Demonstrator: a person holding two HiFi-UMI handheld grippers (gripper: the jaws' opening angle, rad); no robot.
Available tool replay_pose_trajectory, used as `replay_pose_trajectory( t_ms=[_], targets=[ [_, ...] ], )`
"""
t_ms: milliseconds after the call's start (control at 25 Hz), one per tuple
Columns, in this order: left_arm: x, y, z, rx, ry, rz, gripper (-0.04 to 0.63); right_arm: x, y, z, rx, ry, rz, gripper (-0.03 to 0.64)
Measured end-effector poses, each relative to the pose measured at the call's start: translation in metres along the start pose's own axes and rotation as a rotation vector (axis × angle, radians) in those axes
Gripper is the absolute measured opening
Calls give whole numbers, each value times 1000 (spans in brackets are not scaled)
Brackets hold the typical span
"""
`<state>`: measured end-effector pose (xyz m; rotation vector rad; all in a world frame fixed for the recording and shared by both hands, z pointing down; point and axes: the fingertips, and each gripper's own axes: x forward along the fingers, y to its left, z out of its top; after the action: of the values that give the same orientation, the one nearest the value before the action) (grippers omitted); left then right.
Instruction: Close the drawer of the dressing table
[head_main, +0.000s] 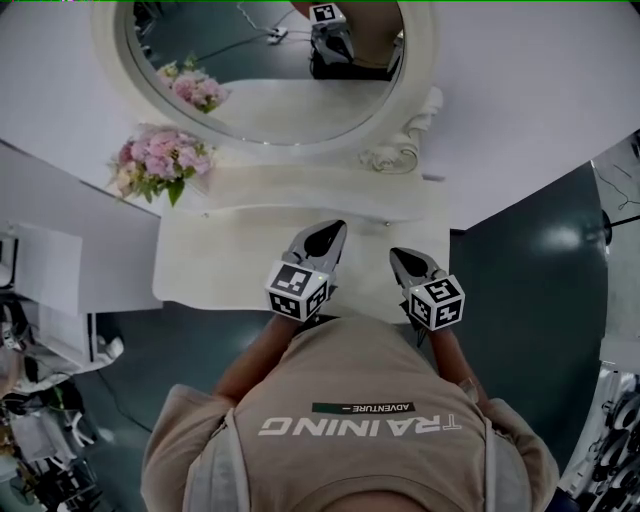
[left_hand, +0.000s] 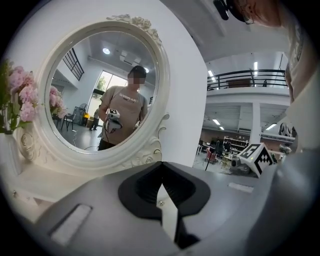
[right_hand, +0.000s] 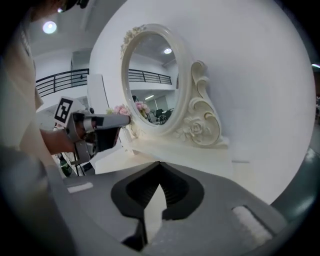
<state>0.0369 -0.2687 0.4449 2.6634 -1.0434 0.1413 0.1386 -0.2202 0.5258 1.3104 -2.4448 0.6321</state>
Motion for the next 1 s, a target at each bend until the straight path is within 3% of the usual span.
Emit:
replay_pose_trajectory(
  t_ms=[440, 760, 1000],
  targets=[
    [3, 4, 55, 62, -98, -15, 15, -29, 12, 113, -163, -227, -19, 2],
    [1, 15, 106, 103, -192, -11, 15, -40, 13, 167, -277, -325, -69, 2],
    [-3, 18, 137, 108, -258, -8, 15, -52, 11, 202, -294, -415, -104, 2]
  ],
)
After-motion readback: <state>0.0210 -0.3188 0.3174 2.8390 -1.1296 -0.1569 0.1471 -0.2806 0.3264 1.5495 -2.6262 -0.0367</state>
